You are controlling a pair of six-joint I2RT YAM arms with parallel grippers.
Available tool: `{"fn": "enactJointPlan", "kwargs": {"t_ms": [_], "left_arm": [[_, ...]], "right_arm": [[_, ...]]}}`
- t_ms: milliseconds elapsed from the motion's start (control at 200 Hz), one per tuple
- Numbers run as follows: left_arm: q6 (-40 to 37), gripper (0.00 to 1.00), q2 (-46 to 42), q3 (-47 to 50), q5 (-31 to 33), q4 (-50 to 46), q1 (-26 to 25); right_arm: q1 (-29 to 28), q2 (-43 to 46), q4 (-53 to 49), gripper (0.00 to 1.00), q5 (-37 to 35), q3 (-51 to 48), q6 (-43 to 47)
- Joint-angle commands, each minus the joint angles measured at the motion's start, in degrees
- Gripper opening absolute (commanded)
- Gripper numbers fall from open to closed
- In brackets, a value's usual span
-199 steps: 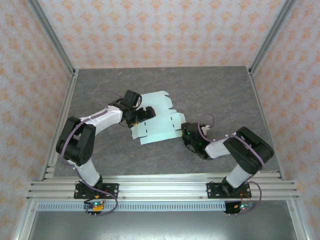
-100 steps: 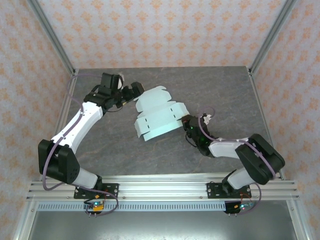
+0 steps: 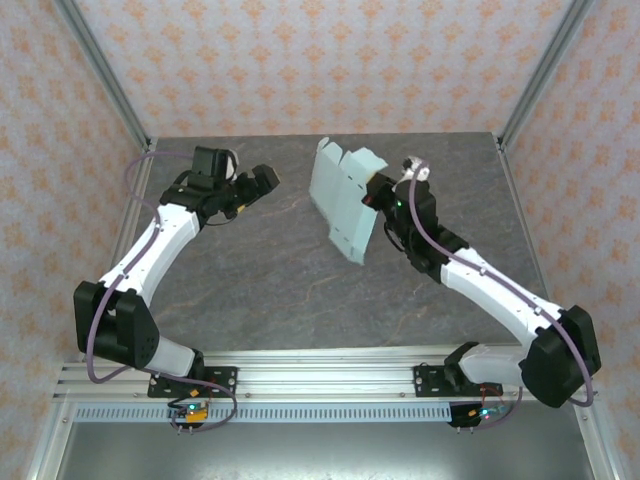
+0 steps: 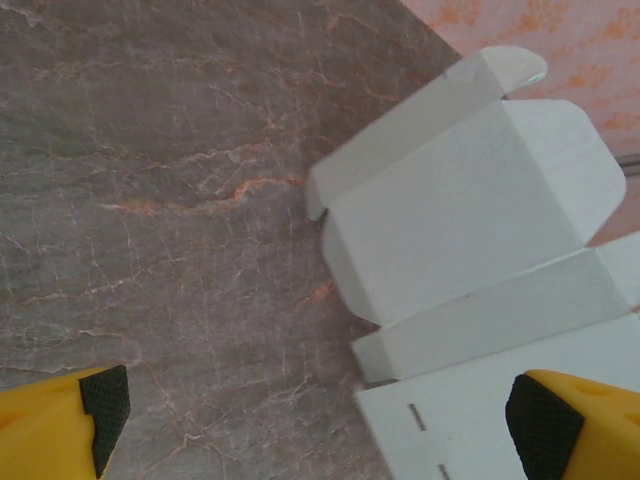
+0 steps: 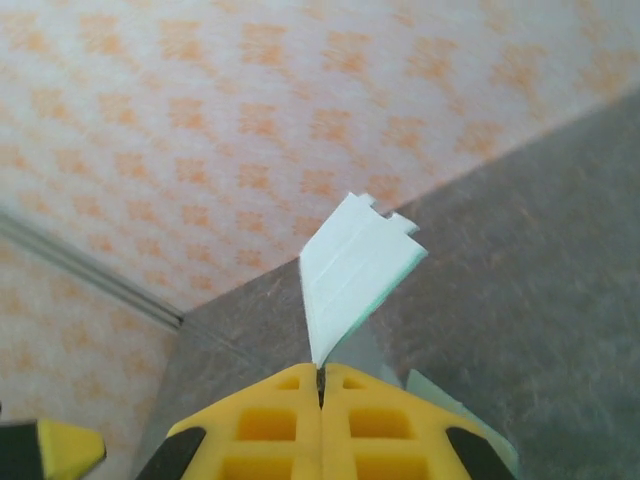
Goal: Fold the paper box
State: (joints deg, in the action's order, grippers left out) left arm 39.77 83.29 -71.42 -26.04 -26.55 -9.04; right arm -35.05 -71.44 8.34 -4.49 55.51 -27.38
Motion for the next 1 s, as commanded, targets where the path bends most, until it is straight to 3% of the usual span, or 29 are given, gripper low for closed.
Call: {"fn": "enactJointPlan", "kwargs": {"t_ms": [0, 65, 95, 165, 265, 405, 541, 641, 691, 751, 881, 996], "left_arm": [[3.3, 1.0, -1.5, 1.2, -3.8, 3.3, 2.9], [5.0, 1.0, -2.4, 3.8, -4.0, 4.4, 4.8], [5.7, 1.0, -2.9, 5.1, -4.2, 4.8, 5.9], [6.7, 1.0, -4.3, 8.7, -5.0, 5.7, 8.6], [5.4, 1.0, -6.4, 13.2, -4.5, 5.8, 10.7], [4.4, 1.0, -5.8, 16.7, -5.9, 5.7, 10.6], [6.0, 1.0, -3.6, 21.7, -6.5, 12.0, 6.8], [5.3, 1.0, 1.4, 20.0, -6.7, 13.3, 0.6], [5.1, 1.0, 3.9, 18.7, -6.5, 13.9, -2.5], [5.2, 1.0, 6.5, 17.7, -5.9, 15.6, -5.9], [7.2, 1.0, 11.3, 16.3, -5.5, 19.3, -10.4], [7.9, 0.98, 12.9, 16.1, -3.5, 20.8, -12.5]], "right_arm": [[-5.4, -5.3, -9.7, 0.0, 0.2, 4.0, 15.3], [-9.7, -9.0, -10.3, 0.04, 0.2, 5.6, 17.8], [-12.1, -10.6, -10.4, 0.16, 0.4, 6.1, 18.9], [-17.5, -14.4, -10.7, 0.55, 0.1, 7.1, 19.2], [-21.4, -17.5, -11.0, 0.77, 5.0, 7.6, 15.8], [-21.0, -13.1, -9.9, 0.83, 3.2, 3.6, 10.1], [-15.6, -7.9, -12.0, 0.84, 3.7, -0.1, 2.2], [-11.0, -5.5, -24.3, 0.85, -8.4, -0.2, -13.2], [-7.8, -5.1, -32.0, 0.86, -10.9, 0.0, -24.1], [-4.1, -4.8, -34.9, 0.86, -8.3, -1.9, -32.5], [1.1, -3.5, -26.3, 0.86, 0.4, -10.0, -39.2], [8.5, -4.5, -22.8, 0.86, 7.6, -11.6, -33.4]]}}
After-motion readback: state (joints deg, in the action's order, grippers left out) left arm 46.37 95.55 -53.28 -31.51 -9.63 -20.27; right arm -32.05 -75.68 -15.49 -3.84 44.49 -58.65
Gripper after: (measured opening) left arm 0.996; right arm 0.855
